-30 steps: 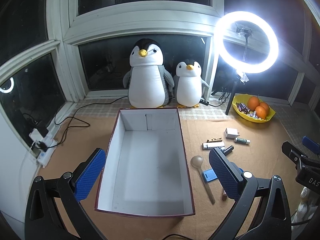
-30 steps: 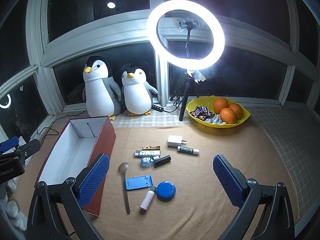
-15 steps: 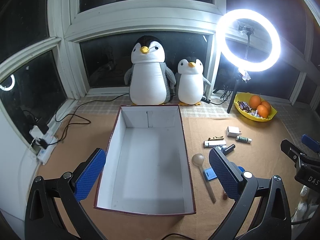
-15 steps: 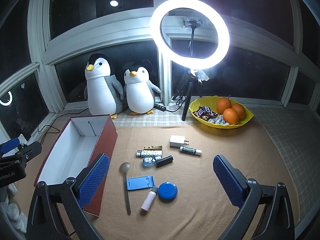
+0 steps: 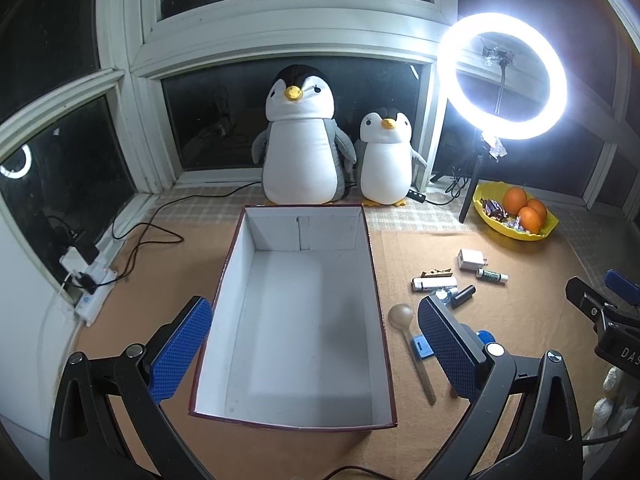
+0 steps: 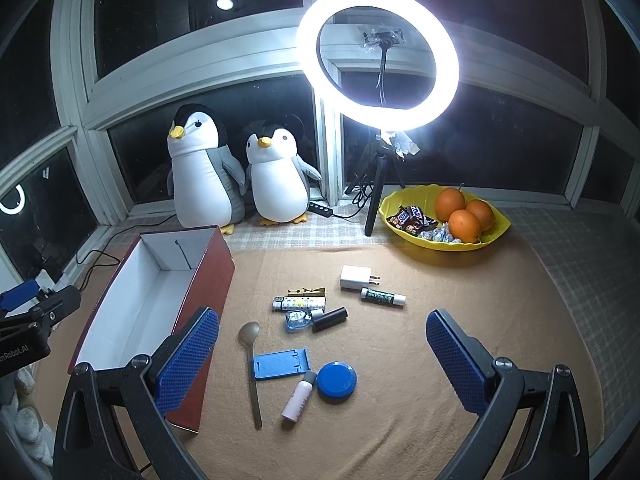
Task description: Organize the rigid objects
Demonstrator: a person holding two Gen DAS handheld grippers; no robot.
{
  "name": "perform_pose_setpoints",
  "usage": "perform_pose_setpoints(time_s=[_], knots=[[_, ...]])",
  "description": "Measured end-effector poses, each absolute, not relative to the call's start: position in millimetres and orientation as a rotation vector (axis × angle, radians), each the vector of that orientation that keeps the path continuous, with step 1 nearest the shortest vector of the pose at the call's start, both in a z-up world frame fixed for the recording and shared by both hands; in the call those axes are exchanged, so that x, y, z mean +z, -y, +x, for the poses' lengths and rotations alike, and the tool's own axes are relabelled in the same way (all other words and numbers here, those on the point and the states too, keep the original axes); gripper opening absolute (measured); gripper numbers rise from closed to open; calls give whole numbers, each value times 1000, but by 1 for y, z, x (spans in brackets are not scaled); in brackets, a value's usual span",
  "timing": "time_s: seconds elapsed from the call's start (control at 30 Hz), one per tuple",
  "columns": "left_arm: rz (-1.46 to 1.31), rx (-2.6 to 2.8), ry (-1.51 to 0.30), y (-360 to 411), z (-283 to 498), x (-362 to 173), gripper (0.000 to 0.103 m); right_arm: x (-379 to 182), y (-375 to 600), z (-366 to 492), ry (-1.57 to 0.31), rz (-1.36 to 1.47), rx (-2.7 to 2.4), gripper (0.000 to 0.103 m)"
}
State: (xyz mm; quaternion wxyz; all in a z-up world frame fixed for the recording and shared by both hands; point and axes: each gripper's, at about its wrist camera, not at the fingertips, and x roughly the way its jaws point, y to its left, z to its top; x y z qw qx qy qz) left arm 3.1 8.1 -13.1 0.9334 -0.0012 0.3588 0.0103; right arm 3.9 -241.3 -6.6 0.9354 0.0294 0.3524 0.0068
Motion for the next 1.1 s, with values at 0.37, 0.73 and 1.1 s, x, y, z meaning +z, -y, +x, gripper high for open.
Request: perform_pose_setpoints(time_s=[0.37,0.73,1.1], knots=[[0,34,-741,-10,5,-16,102,-10,247,6,-730,77,18,103],[-9,77,-762,-29,9,-26,102,-14,245,9,-742,57,24,103],[-42,190,-836,-81,15,-54,102,-24,244,10,-760,54,52,103]])
